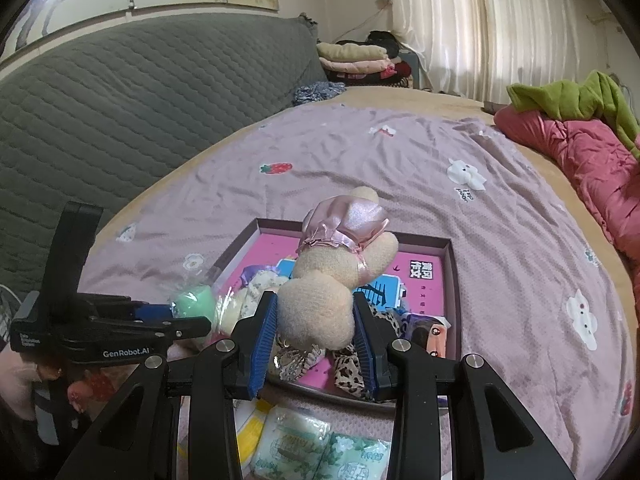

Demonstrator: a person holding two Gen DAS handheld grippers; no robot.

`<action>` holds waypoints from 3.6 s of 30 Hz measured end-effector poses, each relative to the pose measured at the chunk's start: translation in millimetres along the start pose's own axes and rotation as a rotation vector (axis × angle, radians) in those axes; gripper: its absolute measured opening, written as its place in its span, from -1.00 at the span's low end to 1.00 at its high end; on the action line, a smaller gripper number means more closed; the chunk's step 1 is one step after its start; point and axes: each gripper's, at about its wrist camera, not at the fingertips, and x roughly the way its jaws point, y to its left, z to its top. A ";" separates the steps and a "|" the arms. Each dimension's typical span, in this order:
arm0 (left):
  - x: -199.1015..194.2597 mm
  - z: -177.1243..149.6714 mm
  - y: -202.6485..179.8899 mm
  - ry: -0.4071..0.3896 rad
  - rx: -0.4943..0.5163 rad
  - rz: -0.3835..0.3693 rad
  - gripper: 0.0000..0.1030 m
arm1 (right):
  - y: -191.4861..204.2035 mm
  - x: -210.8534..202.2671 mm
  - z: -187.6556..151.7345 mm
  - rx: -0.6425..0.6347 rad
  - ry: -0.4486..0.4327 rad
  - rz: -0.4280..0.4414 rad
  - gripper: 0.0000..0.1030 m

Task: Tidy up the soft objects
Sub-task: 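Lower the soap bag into the box with the left gripper while the right gripper lowers the bunny, then open both grippers to release the soap bag and bunny in the box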

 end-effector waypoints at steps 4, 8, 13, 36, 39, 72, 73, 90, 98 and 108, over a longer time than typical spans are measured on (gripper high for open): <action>4.1 0.1 1.0 -0.002 -0.005 -0.003 -0.24 | -0.8 6.0 0.0 0.001 0.009 0.001 -0.26; 8.0 1.0 3.3 -0.003 -0.011 -0.005 -0.25 | -0.9 12.2 -1.2 0.007 0.020 0.002 -0.26; 13.1 4.0 6.0 -0.003 -0.017 -0.005 -0.24 | -1.0 22.0 -2.5 0.010 0.035 0.004 -0.26; 24.3 -5.9 14.4 0.034 -0.031 0.001 -0.25 | 10.4 51.7 -21.6 -0.009 0.109 0.030 -0.26; 26.7 -6.3 12.3 0.038 -0.020 -0.006 -0.24 | 13.6 55.9 -23.6 -0.015 0.117 0.035 -0.26; 29.0 -6.6 11.3 0.045 -0.009 -0.010 -0.25 | 11.0 90.0 -37.5 0.017 0.178 0.025 -0.25; 28.9 -6.7 11.3 0.044 -0.009 -0.010 -0.25 | 11.3 90.1 -37.6 0.017 0.178 0.024 -0.25; 26.2 -7.4 13.1 0.037 -0.011 0.006 -0.25 | 16.8 90.2 -38.6 -0.016 0.169 -0.022 -0.21; 25.2 -7.2 11.1 0.039 -0.007 0.011 -0.24 | 15.4 86.2 -42.0 -0.016 0.169 -0.044 -0.14; 25.0 -6.8 10.2 0.038 -0.010 0.021 -0.24 | 6.5 74.2 -50.1 0.000 0.172 -0.073 -0.01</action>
